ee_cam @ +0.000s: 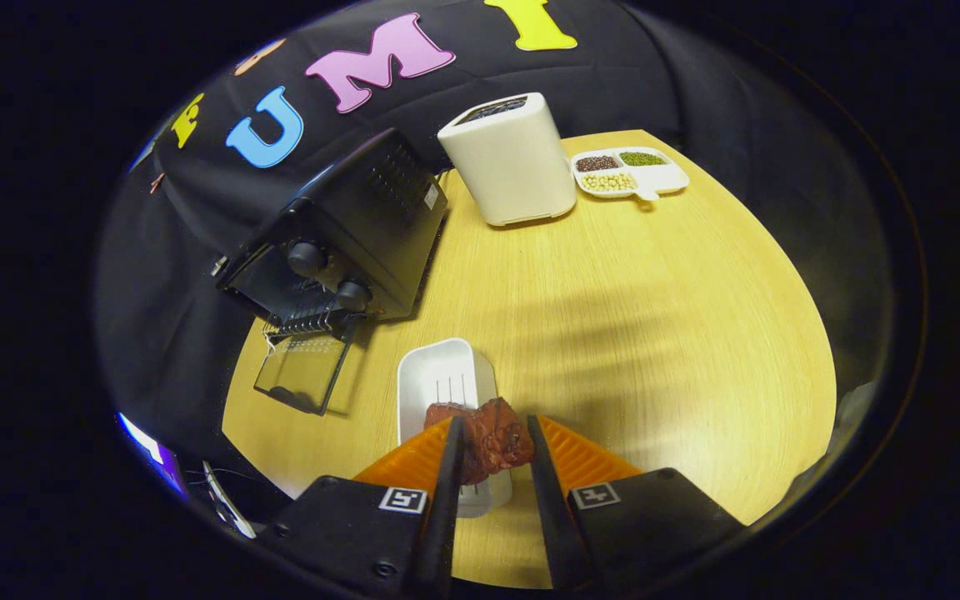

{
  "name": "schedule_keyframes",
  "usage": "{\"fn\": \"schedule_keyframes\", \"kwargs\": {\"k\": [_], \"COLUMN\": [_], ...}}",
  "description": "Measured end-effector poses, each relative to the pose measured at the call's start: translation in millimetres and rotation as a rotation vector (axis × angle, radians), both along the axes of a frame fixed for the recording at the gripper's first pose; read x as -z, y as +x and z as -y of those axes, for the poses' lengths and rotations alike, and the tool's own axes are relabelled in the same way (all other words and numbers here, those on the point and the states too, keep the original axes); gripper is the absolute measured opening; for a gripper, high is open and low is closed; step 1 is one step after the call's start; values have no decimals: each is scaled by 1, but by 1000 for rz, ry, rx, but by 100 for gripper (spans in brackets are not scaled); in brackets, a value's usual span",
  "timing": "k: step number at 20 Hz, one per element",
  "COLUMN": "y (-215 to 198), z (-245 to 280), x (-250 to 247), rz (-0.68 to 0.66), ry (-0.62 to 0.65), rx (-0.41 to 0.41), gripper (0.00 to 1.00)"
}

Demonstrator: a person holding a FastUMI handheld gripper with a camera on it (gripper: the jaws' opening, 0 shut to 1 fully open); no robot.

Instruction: Open the toaster oven, put the food inside, and close the toaster oven door.

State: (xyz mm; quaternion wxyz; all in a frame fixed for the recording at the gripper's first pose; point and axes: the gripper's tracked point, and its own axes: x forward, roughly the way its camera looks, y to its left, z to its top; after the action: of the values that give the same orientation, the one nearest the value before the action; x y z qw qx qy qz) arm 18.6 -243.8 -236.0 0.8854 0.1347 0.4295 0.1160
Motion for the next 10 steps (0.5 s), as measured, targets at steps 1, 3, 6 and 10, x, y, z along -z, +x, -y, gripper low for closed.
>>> {"fn": "schedule_keyframes", "kwargs": {"k": [1, 3, 6, 10], "y": [-2, -6, -5, -1], "z": [-2, -8, -7, -17], "x": [2, 0, -1, -13], "rz": [-16, -34, -51, -44], "ry": [12, 60, 108, 179], "rx": [-16, -50, -43, -5], "gripper": [48, 44, 35, 16]}}
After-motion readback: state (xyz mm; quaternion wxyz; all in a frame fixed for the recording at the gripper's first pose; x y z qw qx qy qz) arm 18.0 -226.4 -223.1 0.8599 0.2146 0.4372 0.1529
